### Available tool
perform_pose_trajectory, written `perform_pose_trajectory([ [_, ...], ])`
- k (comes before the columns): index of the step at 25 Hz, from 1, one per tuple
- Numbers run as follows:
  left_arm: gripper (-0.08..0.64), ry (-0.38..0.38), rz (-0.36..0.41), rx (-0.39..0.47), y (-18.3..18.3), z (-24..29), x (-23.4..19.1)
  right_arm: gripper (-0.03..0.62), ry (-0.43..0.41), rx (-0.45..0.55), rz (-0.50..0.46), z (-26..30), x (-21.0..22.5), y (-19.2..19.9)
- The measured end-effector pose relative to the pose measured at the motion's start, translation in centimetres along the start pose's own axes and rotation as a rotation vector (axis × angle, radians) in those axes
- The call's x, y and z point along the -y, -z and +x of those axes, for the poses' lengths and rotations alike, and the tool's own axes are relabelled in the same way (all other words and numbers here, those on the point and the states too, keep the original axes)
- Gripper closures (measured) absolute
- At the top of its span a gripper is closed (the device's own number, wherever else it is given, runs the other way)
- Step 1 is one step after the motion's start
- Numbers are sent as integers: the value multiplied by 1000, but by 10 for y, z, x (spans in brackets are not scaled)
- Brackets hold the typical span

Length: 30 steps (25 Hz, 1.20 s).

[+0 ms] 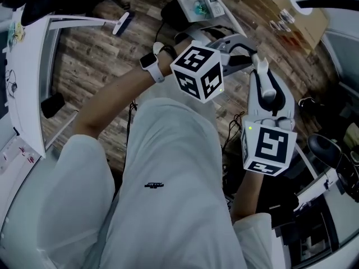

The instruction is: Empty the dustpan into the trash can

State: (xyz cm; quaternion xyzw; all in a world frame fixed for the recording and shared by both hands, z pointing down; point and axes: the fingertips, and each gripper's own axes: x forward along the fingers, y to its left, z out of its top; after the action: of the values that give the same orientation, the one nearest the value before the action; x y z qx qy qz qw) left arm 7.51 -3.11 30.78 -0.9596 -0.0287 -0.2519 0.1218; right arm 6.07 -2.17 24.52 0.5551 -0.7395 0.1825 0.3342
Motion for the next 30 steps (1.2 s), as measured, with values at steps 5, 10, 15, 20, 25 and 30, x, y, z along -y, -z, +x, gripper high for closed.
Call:
perform_pose_trajectory([
  [5,468,-55,-47,2,18,-22,-11,476,-19,24,-39,15,-23,-18],
  [10,463,-97,-111,31,33,-36,-25,477,-34,30,-96,31,-36,-32],
  [15,463,-148,-132,47,44,-42,-35,477,-50,30,-173,44,-43,-39],
  [20,462,-206,-159,54,58,-49,-39,477,-67,36,-267,54,-56,-40],
  [25,460,-264,-204,69,73,-59,-37,477,-90,37,-370,63,-73,-39],
  [30,456,-307,-255,86,86,-72,-33,477,-120,23,-458,68,-90,-36],
])
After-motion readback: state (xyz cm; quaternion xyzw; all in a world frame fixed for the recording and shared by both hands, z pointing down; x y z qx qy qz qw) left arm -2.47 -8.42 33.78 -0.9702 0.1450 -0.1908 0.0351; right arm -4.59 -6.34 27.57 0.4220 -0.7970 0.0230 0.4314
